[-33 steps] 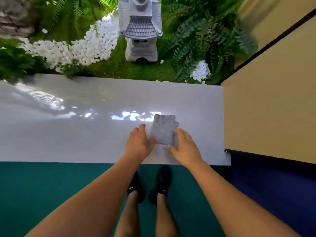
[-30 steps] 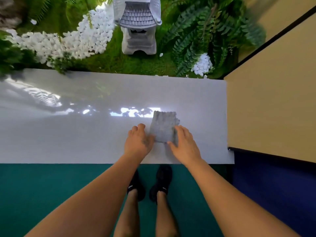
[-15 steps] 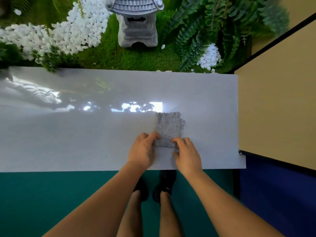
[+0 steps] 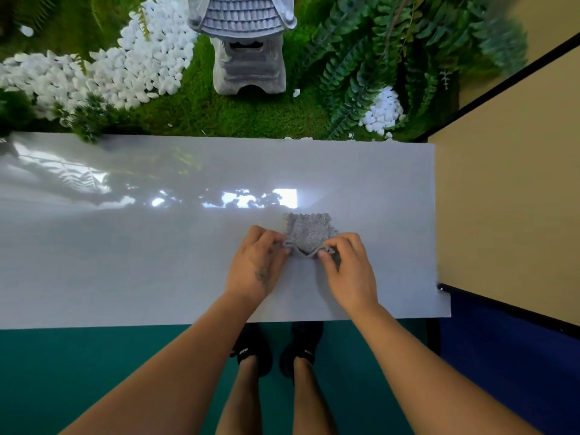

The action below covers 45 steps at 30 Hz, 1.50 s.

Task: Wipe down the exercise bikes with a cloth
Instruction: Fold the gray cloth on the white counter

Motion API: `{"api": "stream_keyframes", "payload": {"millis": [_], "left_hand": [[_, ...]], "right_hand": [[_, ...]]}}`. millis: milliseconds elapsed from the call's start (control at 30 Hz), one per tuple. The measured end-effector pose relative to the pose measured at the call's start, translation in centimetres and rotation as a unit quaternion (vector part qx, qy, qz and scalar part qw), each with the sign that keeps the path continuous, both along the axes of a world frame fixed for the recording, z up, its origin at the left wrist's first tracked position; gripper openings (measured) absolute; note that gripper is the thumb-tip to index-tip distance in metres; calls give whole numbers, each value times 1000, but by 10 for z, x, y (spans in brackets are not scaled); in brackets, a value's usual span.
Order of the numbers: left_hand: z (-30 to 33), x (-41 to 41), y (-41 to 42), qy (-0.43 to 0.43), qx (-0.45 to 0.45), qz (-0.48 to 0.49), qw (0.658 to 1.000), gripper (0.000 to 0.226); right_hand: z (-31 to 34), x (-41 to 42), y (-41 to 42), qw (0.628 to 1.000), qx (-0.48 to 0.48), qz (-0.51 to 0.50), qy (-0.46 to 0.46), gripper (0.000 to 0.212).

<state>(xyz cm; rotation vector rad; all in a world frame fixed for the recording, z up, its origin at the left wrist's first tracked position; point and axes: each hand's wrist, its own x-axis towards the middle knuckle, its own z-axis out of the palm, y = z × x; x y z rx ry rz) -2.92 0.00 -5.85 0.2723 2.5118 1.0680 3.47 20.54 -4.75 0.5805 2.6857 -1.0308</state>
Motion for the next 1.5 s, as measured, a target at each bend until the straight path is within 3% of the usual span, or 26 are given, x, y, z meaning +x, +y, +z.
{"api": "stream_keyframes", "payload": {"millis": [200,400,500,667,833,900,1067,1267,1500], "left_hand": [[-6,-32,17,-39,0,53,998,19],[-15,-42,25,-57,-13,69,996,18],[-16,-41,27,-69,-14,82,994,27],[-19,-38,31,-99,5,88,991,53],[-20,-35,23,-128,30,124,983,59],[-21,-30,14,-107,31,134,985,60],[-28,-16,-16,98,-77,9,992,59],[-43,0,-32,129,-163,-63,976,83],[-44,1,-36,134,-174,-70,973,86]], "right_hand": [[-1,-32,12,999,11,-39,-2,11],[-17,-38,11,997,57,-11,-44,15],[-21,-36,9,997,80,1,-21,18],[-21,-39,7,985,62,122,101,38],[-29,-49,-3,971,42,223,71,47],[-35,-52,-8,971,47,226,65,50],[-43,-55,-12,968,83,224,84,50],[-48,-52,-14,962,129,217,107,48],[-53,-45,-19,952,184,204,138,41]]}}
